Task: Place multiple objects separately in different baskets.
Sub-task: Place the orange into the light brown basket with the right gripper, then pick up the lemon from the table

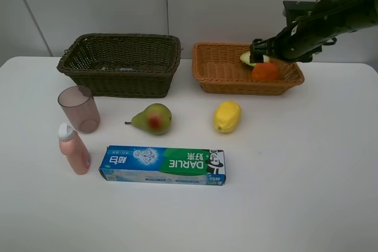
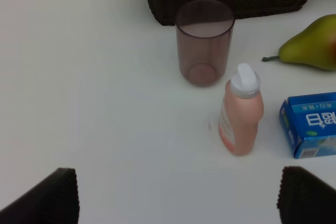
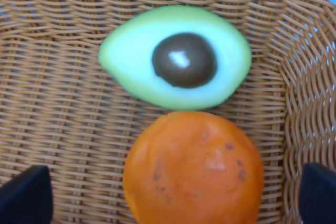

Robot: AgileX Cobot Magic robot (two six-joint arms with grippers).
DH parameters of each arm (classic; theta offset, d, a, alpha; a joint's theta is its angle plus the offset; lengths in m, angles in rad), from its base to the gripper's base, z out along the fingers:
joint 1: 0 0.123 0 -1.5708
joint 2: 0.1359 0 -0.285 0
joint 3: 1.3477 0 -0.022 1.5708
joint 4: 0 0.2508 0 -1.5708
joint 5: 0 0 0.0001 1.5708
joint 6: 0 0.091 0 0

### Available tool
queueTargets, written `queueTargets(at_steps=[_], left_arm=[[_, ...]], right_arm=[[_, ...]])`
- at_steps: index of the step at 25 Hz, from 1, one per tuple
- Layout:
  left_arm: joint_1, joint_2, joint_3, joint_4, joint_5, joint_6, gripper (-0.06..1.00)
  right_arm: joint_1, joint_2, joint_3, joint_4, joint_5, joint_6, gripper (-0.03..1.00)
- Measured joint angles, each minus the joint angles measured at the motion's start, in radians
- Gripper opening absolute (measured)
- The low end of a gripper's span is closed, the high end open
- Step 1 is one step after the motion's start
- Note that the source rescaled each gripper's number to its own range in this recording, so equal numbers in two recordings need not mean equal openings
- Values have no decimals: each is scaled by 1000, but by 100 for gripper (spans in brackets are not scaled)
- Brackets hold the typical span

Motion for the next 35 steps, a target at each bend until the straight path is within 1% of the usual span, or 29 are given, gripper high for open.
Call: queueTargets(at_steps=[12, 19, 25, 27, 30, 33, 35], left_arm=[[0, 0, 0, 0, 0, 0, 100], [0, 0, 0, 0, 0, 0, 100], [0, 0, 0, 0, 0, 0, 100], [0, 0, 0, 0, 0, 0, 100], [0, 0, 0, 0, 0, 0, 100], [0, 0, 0, 0, 0, 0, 100], [0, 0, 0, 0, 0, 0, 100]], right_arm=[[0, -23, 0, 6, 65, 0, 100], [7, -77, 0, 97, 153, 0, 100], [68, -113, 0, 176, 236, 18, 100], [91, -115, 0, 211, 268, 63, 100], [137, -115, 0, 242, 328, 186, 100], [193, -115, 0, 244, 376, 329, 100], [232, -115, 0, 231, 387, 418, 100]])
